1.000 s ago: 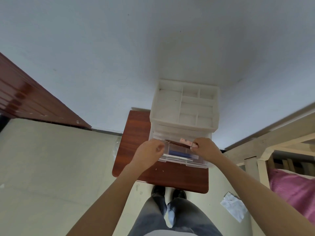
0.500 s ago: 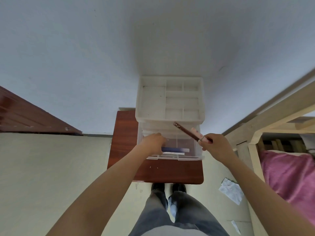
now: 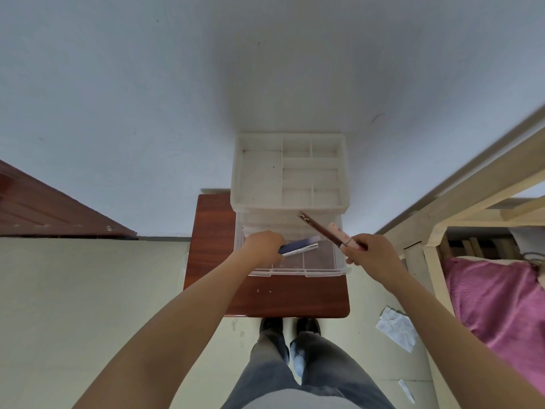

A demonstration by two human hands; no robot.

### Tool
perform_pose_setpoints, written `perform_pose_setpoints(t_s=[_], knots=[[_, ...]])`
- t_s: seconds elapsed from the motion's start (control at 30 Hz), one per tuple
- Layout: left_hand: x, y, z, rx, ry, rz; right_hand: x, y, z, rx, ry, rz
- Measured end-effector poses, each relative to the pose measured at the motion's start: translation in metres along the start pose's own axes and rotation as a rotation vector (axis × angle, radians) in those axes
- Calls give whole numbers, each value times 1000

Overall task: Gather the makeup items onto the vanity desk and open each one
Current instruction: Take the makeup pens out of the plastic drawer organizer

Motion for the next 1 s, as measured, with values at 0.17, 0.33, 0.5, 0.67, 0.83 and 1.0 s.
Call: perform_pose_setpoints(t_s=[0.17, 0.33, 0.5, 0.67, 0.83, 1.0], knots=[[6, 18, -5, 8, 294, -38, -2, 4, 1, -75, -194, -41], [19, 62, -22, 93, 765, 53, -6, 5, -24, -38, -316, -130], [26, 116, -61, 244, 1104, 330, -28, -2, -72, 66, -345, -250], [14, 176, -103, 474, 1312, 677, -75, -5, -135, 214, -254, -418], [-6, 229, -127, 725, 1452, 956, -125, 14, -196, 367, -179, -636], [-35, 248, -110, 904, 1599, 1133, -152, 34, -201, 412, -113, -732]])
Point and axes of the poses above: each hand's wrist, its own y-axis away from the middle knuckle, its own x-axis out of the back of the hand, z = x × y, the point moved 7 cm from there along -y, towards the middle knuckle, and after that the axes turned 4 degrees about z, right-handed, at the moved point
